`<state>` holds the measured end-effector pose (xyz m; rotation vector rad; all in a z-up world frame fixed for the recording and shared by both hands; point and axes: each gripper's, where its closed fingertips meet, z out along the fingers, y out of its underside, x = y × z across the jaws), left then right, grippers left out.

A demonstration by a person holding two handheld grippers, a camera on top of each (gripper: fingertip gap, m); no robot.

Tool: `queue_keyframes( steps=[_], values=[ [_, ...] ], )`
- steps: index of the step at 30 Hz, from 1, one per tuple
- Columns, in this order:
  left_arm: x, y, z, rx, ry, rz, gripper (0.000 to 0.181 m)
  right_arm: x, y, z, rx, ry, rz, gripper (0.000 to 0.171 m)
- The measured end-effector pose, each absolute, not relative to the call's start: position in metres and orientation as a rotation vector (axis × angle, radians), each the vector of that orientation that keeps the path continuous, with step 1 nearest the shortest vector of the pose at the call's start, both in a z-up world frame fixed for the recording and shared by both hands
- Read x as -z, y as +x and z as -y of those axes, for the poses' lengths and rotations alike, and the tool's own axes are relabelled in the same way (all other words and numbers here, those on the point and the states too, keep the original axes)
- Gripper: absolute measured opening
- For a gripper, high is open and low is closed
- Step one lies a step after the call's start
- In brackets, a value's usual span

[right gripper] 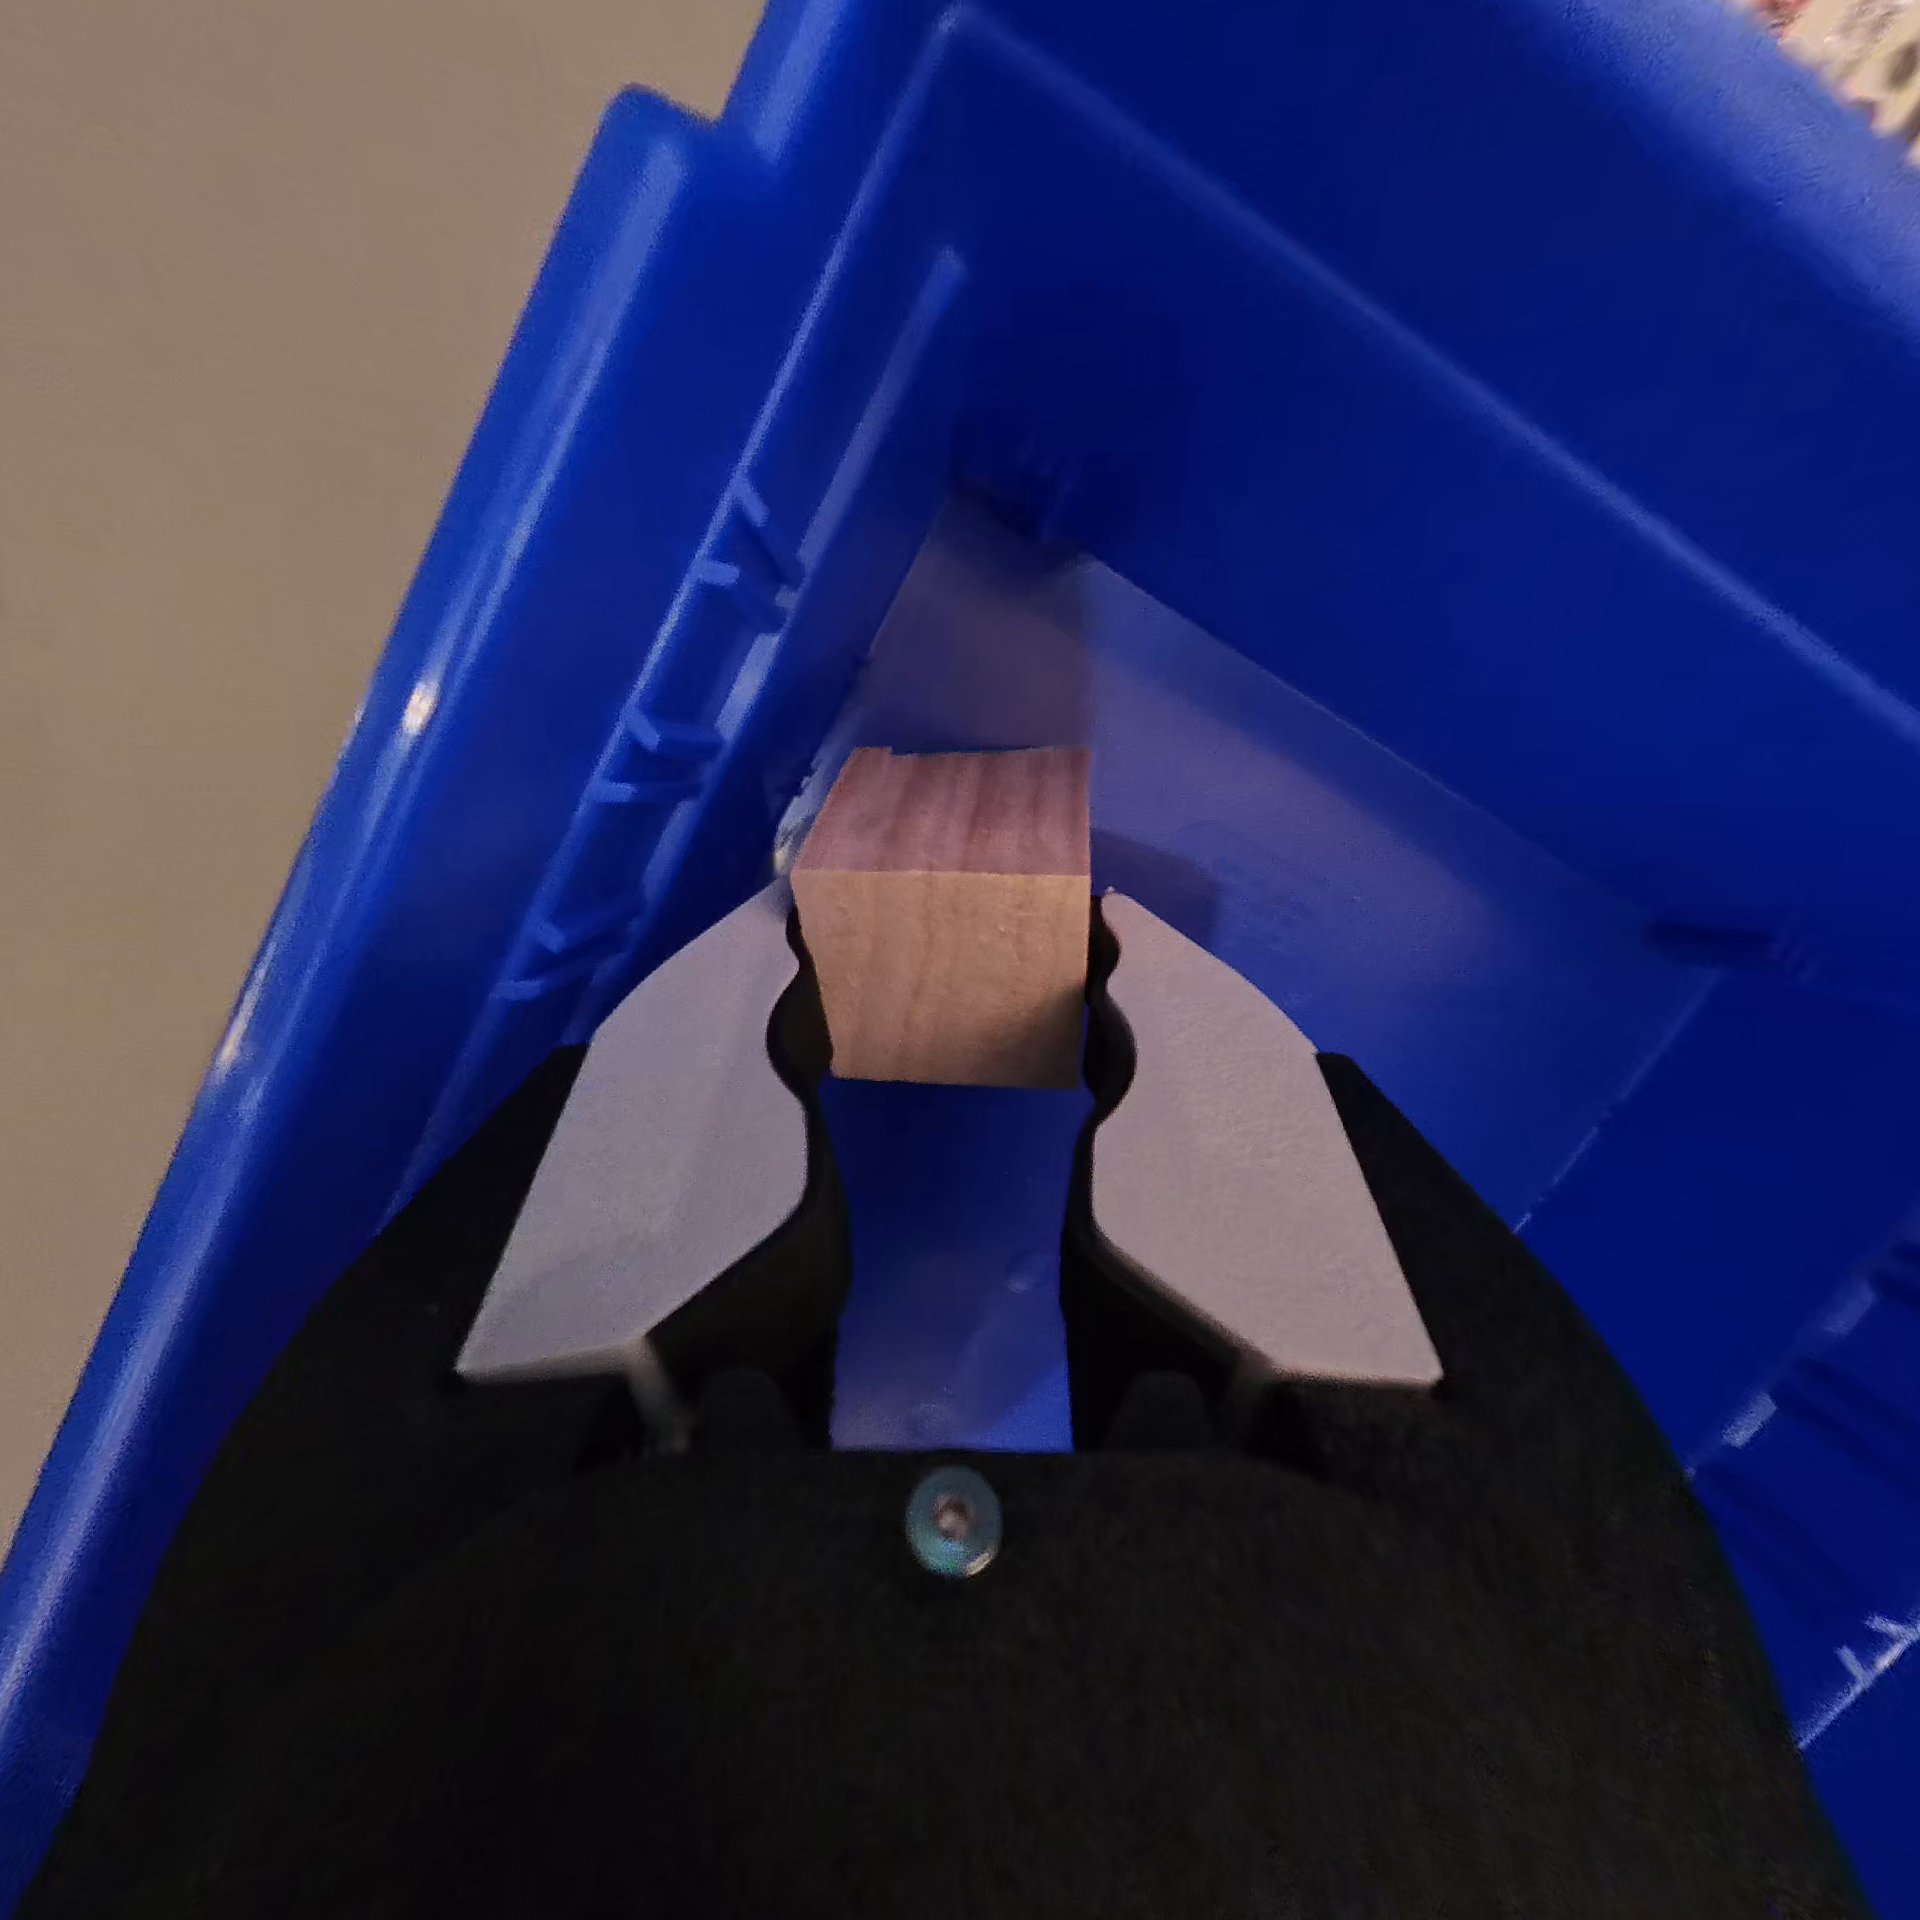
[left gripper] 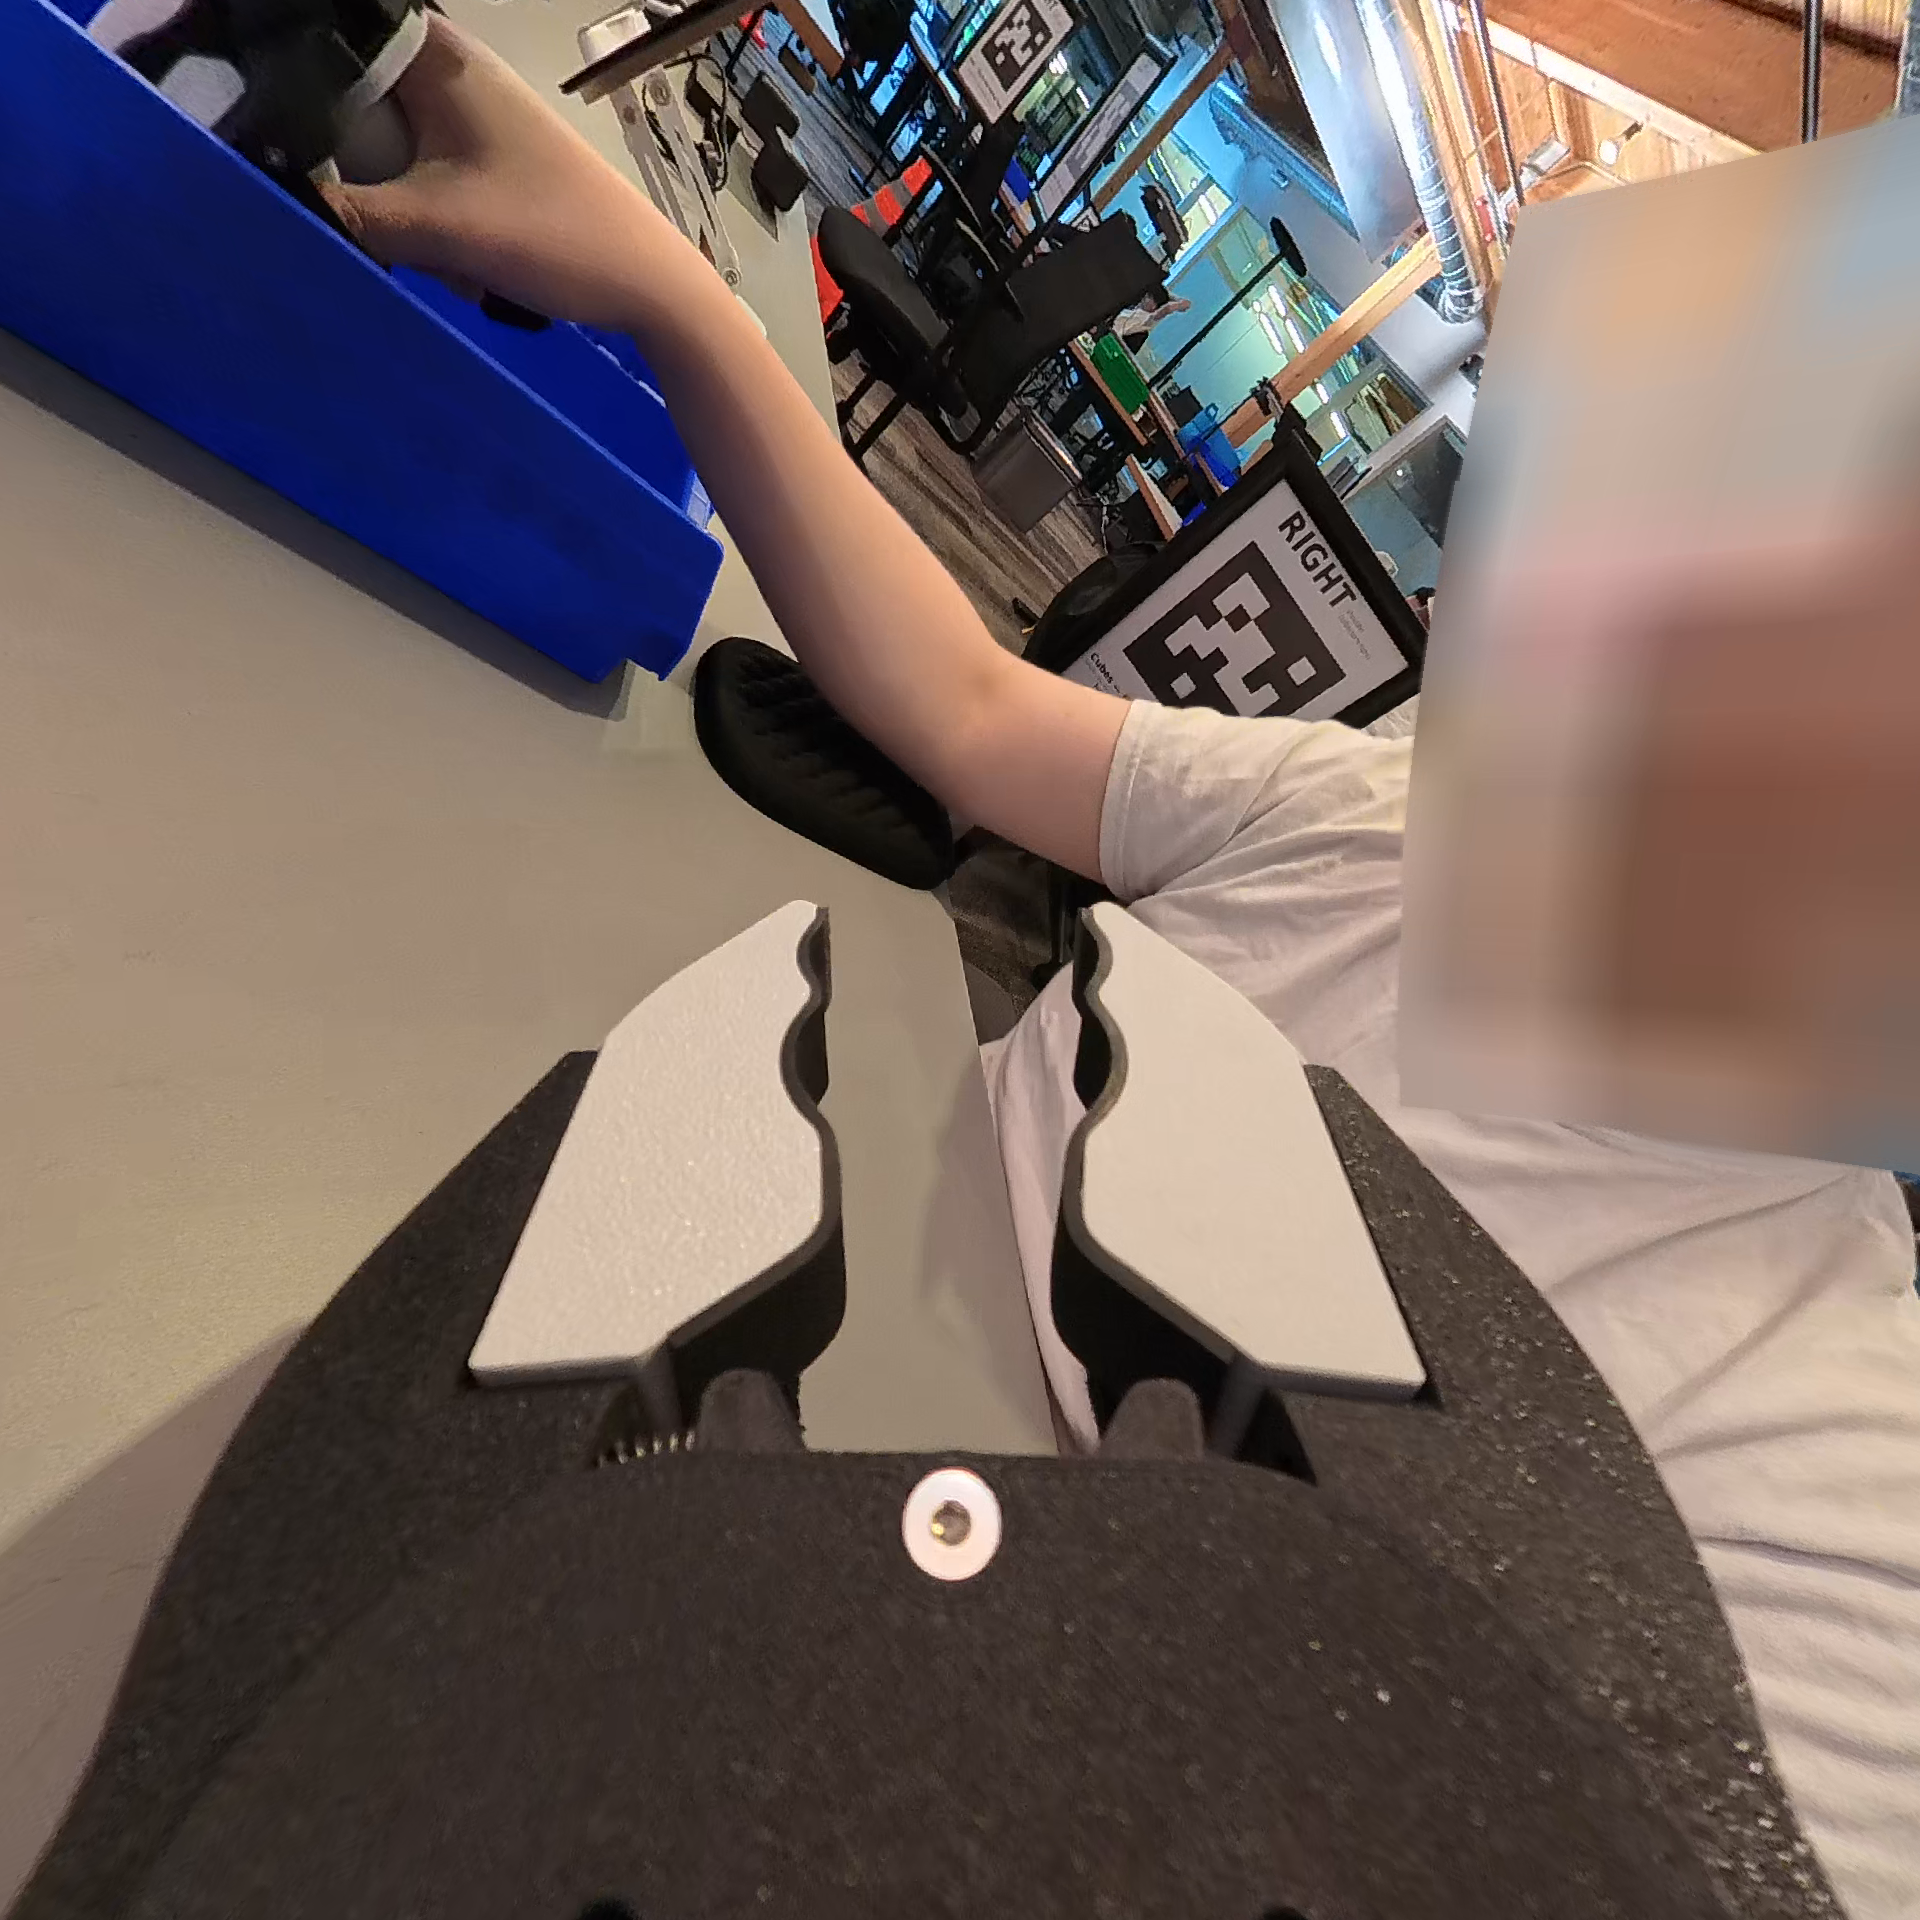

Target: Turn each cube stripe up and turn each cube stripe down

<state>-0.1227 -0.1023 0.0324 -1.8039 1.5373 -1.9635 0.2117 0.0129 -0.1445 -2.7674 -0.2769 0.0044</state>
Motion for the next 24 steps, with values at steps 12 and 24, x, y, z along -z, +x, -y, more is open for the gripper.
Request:
queue_keyframes(
  steps=[12, 24],
  values=[
    [-0.03, -0.118, 0.111, 1.955, -1.817, -1.602, 0.044, 0.149, 0.212, -0.007, -0.007, -2.847, 0.35, 0.047],
    [-0.03, -0.118, 0.112, 1.966, -1.82, -1.609, 0.044, 0.152, 0.211, -0.01, -0.018, -2.87, 0.393, 0.047]
  ],
)
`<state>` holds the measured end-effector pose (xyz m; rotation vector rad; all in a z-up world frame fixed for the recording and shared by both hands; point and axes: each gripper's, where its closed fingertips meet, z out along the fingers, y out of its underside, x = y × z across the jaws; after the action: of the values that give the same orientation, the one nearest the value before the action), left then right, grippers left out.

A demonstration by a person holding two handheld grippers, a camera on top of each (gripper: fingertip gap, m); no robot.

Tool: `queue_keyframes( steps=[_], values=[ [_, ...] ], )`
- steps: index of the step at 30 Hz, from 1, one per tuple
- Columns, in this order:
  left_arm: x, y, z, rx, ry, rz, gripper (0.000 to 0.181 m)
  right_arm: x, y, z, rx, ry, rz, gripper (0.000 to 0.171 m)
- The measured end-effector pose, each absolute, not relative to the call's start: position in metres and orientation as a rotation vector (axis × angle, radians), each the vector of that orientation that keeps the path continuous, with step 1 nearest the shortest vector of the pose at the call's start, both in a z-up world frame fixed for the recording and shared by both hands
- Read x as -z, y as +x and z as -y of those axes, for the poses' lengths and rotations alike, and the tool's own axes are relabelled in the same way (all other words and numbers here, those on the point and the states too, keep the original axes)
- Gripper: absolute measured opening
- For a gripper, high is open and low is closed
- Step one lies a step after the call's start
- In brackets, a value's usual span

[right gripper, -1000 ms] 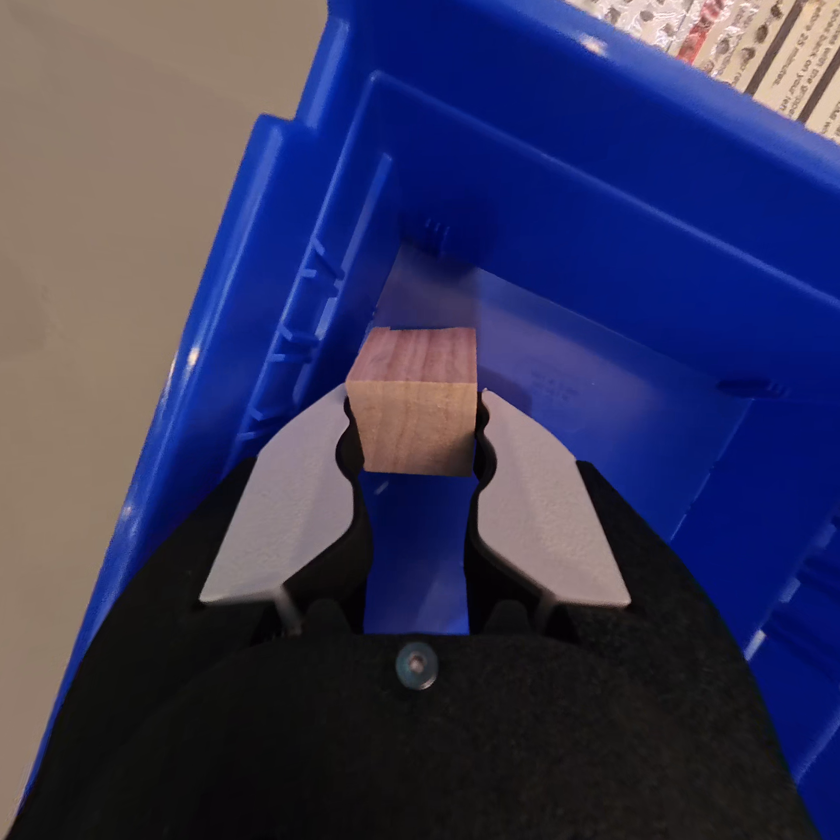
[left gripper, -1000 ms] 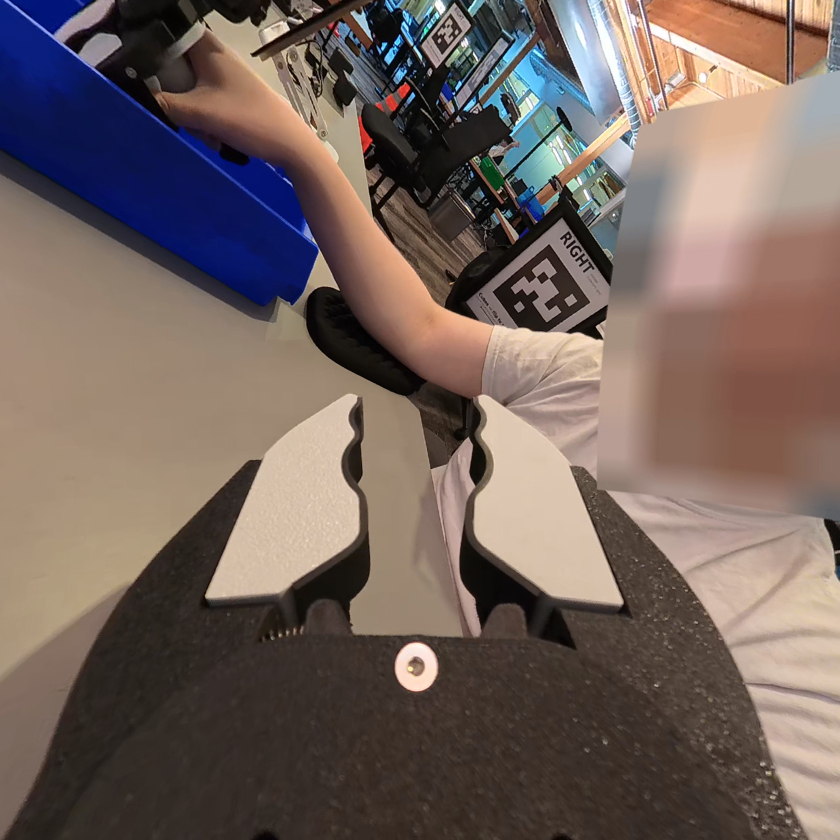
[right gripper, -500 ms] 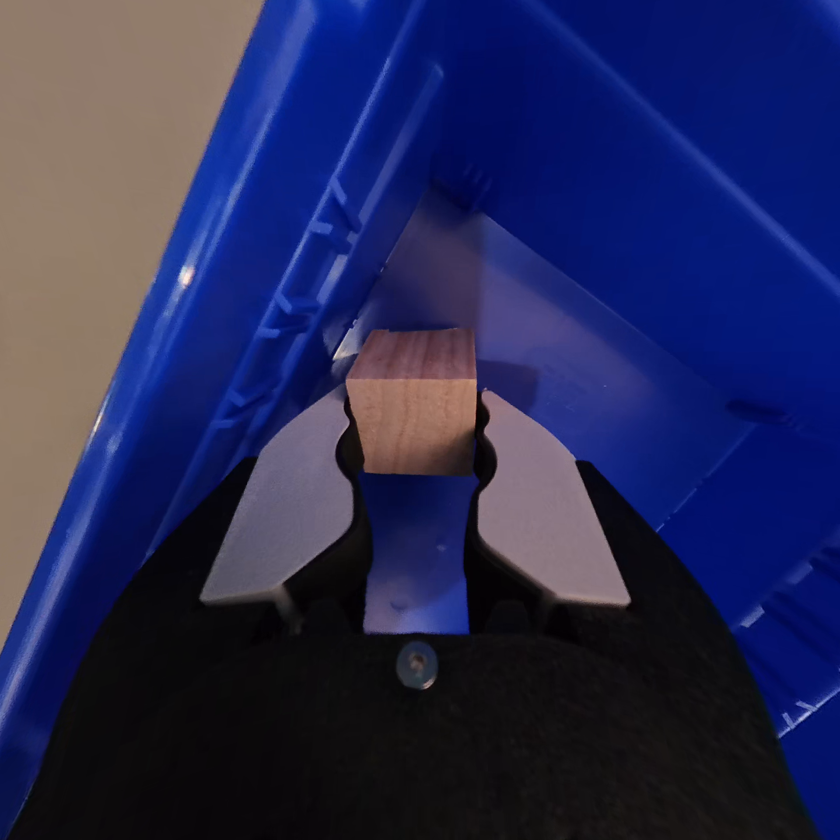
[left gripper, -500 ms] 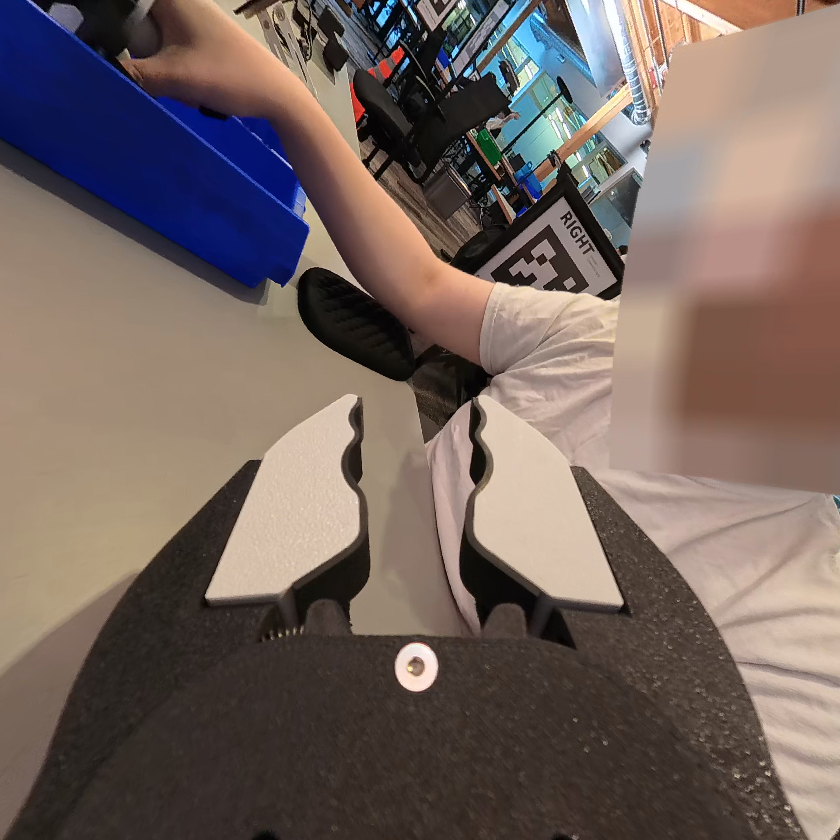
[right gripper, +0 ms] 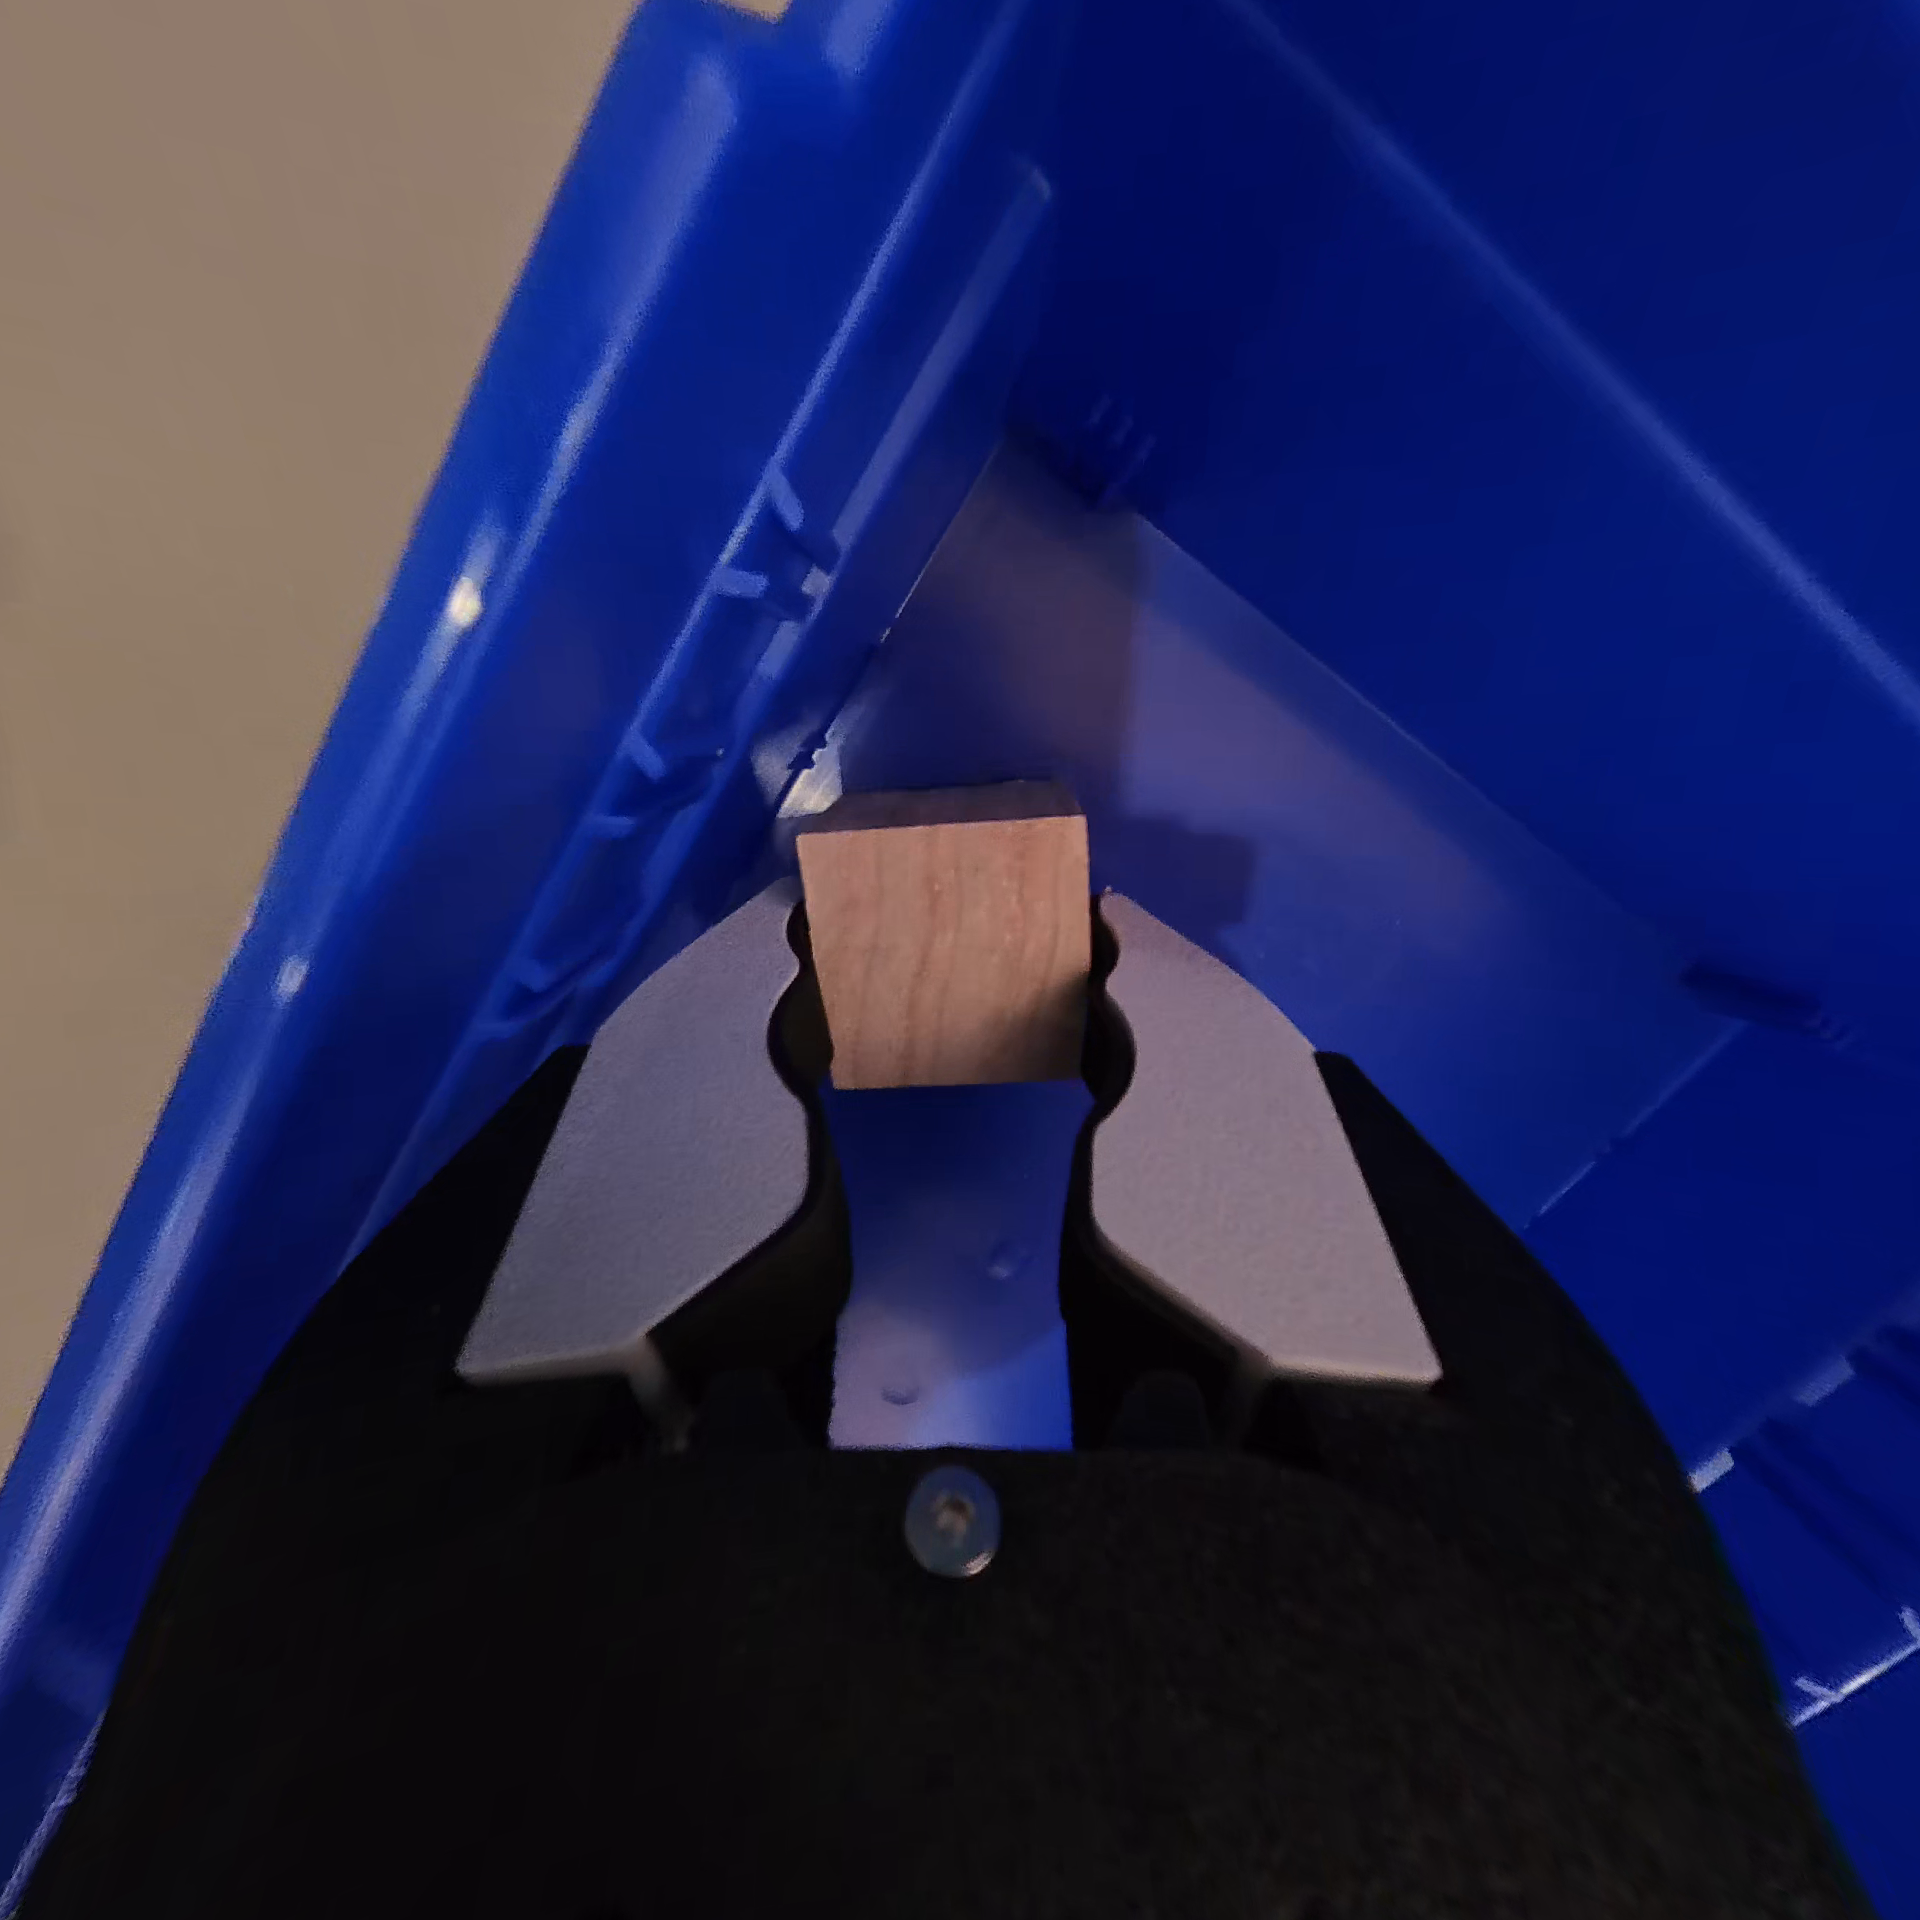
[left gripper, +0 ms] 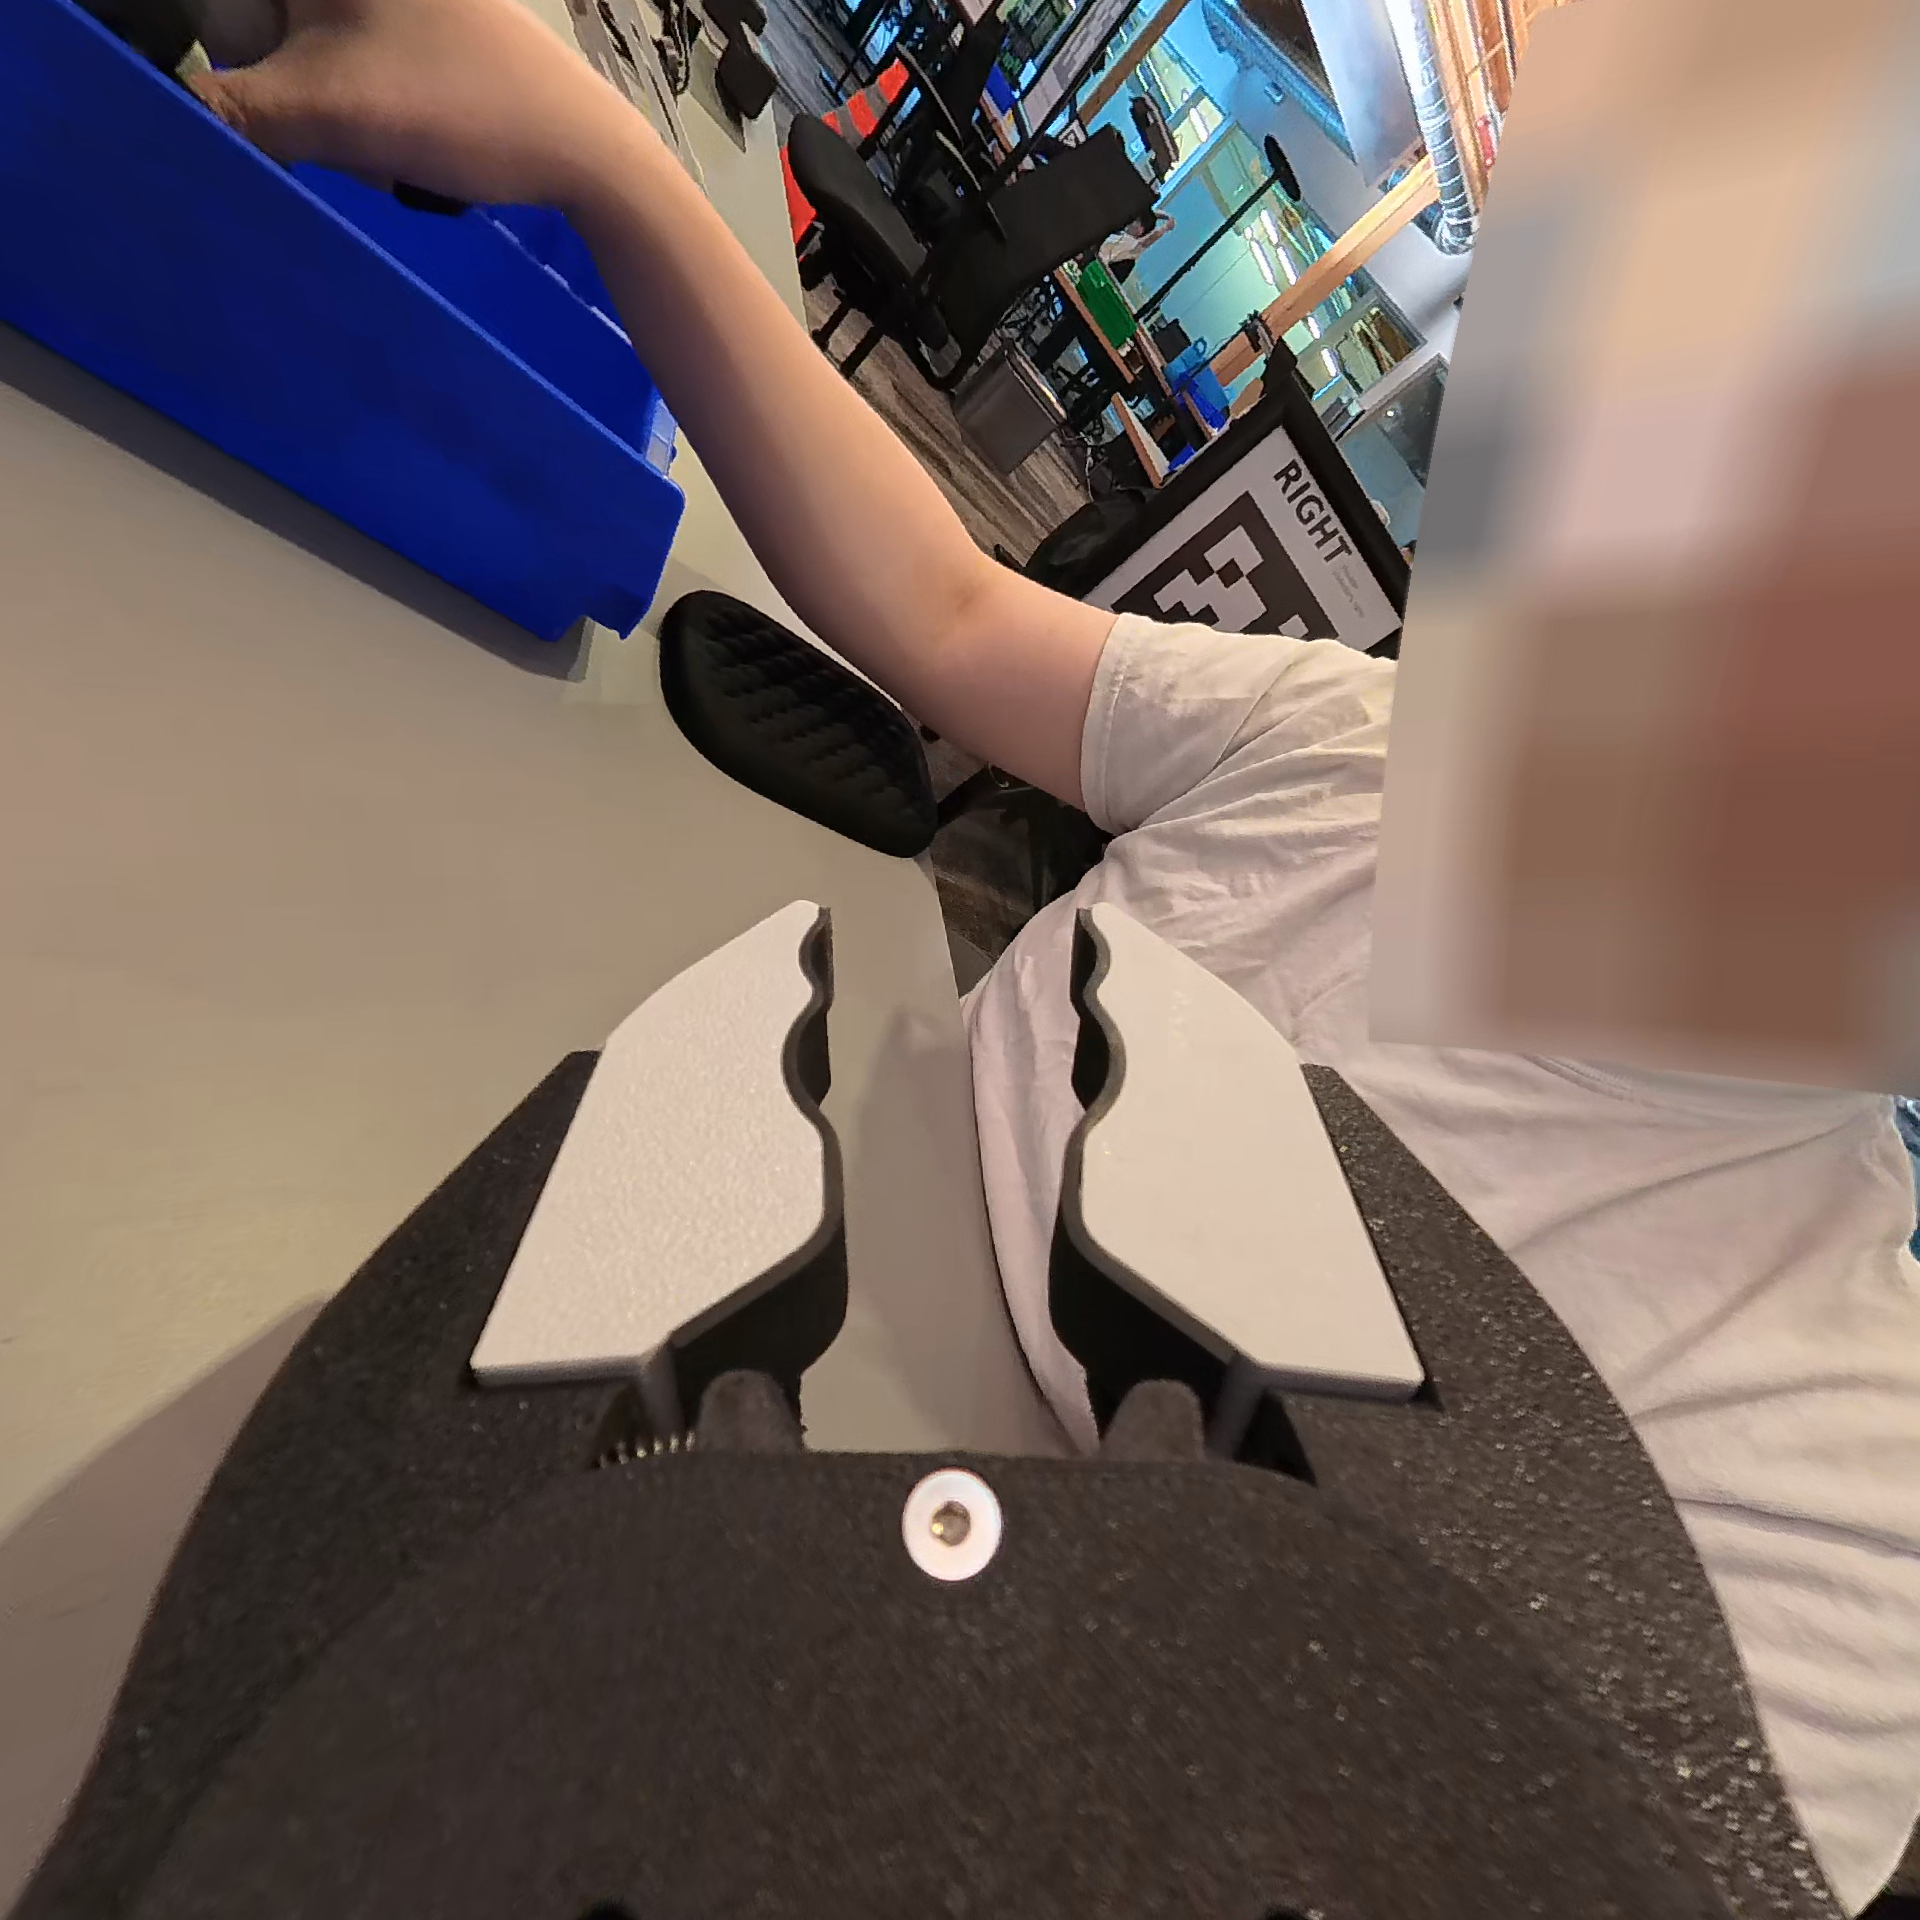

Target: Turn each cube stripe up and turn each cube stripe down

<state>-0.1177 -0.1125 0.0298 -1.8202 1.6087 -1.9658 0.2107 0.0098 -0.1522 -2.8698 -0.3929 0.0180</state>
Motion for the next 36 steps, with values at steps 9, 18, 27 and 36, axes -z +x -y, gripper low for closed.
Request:
queue_keyframes(
  steps=[9, 18, 27, 36],
  values=[
    [-0.029, -0.118, 0.111, 1.966, -1.821, -1.61, 0.043, 0.152, 0.21, -0.01, -0.066, -2.87, 0.403, 0.047],
    [-0.029, -0.118, 0.113, 1.965, -1.822, -1.624, 0.043, 0.154, 0.211, -0.011, -0.062, -2.871, 0.438, 0.048],
    [-0.026, -0.118, 0.116, 1.966, -1.837, -1.646, 0.043, 0.141, 0.217, -0.011, -0.051, -2.807, 0.513, 0.053],
    [-0.021, -0.117, 0.119, 1.964, -1.854, -1.672, 0.043, 0.143, 0.219, -0.005, -0.035, -2.732, 0.83, 0.045]
  ],
)
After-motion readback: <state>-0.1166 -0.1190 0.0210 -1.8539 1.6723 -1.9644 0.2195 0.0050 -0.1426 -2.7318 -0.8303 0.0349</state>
